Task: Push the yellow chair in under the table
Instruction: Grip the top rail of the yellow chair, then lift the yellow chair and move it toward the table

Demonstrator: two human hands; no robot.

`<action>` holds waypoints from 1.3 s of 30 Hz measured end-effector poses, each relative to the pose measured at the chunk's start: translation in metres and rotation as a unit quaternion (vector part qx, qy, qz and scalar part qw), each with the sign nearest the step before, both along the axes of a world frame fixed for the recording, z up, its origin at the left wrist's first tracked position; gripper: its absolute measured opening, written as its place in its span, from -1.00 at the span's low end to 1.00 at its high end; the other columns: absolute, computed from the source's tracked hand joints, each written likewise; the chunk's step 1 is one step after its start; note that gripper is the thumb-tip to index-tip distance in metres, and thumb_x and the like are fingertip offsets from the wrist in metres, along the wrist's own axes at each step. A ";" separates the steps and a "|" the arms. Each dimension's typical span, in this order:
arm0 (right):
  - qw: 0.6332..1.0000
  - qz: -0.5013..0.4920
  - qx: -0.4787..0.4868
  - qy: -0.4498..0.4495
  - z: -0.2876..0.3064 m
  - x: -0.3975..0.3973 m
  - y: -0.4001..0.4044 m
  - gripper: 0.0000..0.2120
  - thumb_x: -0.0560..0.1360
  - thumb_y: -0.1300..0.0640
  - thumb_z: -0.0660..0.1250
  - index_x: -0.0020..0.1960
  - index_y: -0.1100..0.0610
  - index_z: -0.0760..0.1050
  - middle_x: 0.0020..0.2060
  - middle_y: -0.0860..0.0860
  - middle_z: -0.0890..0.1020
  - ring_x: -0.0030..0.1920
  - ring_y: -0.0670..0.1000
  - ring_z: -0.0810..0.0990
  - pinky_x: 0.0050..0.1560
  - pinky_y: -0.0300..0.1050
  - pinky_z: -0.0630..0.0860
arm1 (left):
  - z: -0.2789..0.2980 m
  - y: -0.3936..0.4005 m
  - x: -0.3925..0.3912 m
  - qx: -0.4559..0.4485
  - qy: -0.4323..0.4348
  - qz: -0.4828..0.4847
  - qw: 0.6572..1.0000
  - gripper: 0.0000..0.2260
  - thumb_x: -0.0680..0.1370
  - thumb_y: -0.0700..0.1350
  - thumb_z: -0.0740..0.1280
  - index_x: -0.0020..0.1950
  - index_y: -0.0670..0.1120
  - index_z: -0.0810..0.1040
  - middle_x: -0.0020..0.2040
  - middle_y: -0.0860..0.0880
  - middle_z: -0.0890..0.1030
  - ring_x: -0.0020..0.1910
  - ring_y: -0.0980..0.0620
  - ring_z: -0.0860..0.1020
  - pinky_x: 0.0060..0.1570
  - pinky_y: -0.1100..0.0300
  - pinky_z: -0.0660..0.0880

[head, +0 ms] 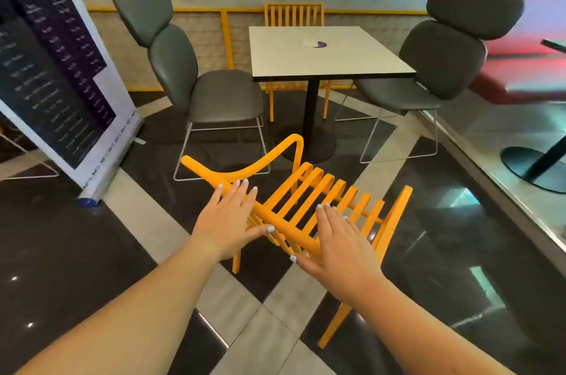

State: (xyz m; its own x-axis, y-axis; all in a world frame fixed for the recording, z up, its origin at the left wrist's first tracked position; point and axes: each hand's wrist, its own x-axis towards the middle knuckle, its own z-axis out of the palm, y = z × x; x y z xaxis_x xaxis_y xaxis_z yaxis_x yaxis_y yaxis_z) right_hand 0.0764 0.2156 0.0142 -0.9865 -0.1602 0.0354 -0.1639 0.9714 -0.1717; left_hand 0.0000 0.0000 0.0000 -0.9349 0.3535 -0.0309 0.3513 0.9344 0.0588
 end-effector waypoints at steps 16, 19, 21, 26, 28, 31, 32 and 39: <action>0.994 -0.105 0.020 0.012 -0.069 -0.016 -0.011 -0.64 0.51 -0.24 0.10 0.01 0.05 0.37 -0.12 0.01 0.59 -0.13 0.04 0.56 -0.23 -0.12 0.44 | -0.024 -0.014 -0.092 -0.071 -0.075 -0.107 0.989 -0.63 0.38 0.34 0.26 -0.19 0.06 0.33 -0.18 0.09 0.44 -0.14 0.11 0.38 0.26 0.00 0.30; 0.994 -0.103 0.023 0.032 -0.070 -0.016 -0.009 -0.63 0.51 -0.25 0.10 0.00 0.05 0.38 -0.19 0.00 0.60 -0.21 0.04 0.57 -0.27 -0.11 0.45 | -0.029 -0.016 -0.100 -0.066 -0.045 -0.138 0.987 -0.65 0.37 0.35 0.27 -0.25 0.10 0.31 -0.24 0.13 0.45 -0.23 0.16 0.40 -0.13 0.22 0.35; 0.993 -0.105 0.028 0.039 -0.067 -0.016 -0.003 -0.65 0.48 -0.24 0.18 -0.06 0.05 0.42 -0.28 0.00 0.60 -0.30 0.03 0.58 -0.35 -0.11 0.46 | -0.031 -0.013 -0.099 -0.068 -0.031 -0.149 0.986 -0.66 0.37 0.35 0.26 -0.25 0.10 0.31 -0.25 0.14 0.45 -0.25 0.17 0.39 -0.19 0.24 0.29; 0.991 -0.095 0.071 0.061 -0.059 -0.022 0.038 -0.61 0.17 -0.16 0.55 -0.40 0.07 0.42 -0.61 -0.02 0.49 -0.62 0.00 0.47 -0.66 -0.14 0.39 | -0.035 0.017 -0.090 -0.043 -0.015 -0.133 0.990 -0.62 0.35 0.40 0.21 -0.26 0.10 0.29 -0.28 0.15 0.43 -0.26 0.16 0.37 -0.18 0.22 0.27; 0.991 -0.078 0.078 0.071 -0.060 -0.026 0.062 -0.59 0.14 -0.14 0.57 -0.41 0.08 0.42 -0.61 -0.02 0.50 -0.63 0.01 0.47 -0.67 -0.14 0.40 | -0.038 0.035 -0.084 -0.039 -0.006 -0.118 0.992 -0.60 0.33 0.43 0.18 -0.27 0.10 0.29 -0.30 0.15 0.41 -0.28 0.16 0.36 -0.21 0.22 0.26; 0.991 -0.047 0.088 0.089 -0.061 -0.033 0.102 -0.59 0.14 -0.14 0.57 -0.41 0.07 0.40 -0.61 -0.02 0.49 -0.63 -0.01 0.46 -0.66 -0.15 0.39 | -0.042 0.065 -0.077 -0.031 0.005 -0.091 0.995 -0.58 0.32 0.46 0.14 -0.29 0.11 0.27 -0.33 0.17 0.36 -0.30 0.17 0.34 -0.22 0.22 0.24; 0.991 -0.035 0.088 0.092 -0.062 -0.036 0.118 -0.59 0.15 -0.14 0.57 -0.41 0.07 0.40 -0.61 -0.03 0.49 -0.63 -0.01 0.46 -0.66 -0.16 0.39 | -0.043 0.078 -0.075 -0.026 0.007 -0.080 0.996 -0.57 0.31 0.47 0.13 -0.28 0.12 0.27 -0.33 0.17 0.36 -0.30 0.17 0.34 -0.22 0.22 0.24; 0.988 0.069 0.104 0.090 -0.058 -0.070 0.245 -0.55 0.04 -0.16 0.60 -0.45 0.05 0.40 -0.65 -0.03 0.46 -0.66 -0.04 0.43 -0.70 -0.25 0.28 | -0.049 0.184 -0.047 -0.012 0.012 0.033 0.999 -0.55 0.31 0.48 0.10 -0.24 0.11 0.31 -0.27 0.16 0.42 -0.24 0.15 0.36 -0.14 0.20 0.28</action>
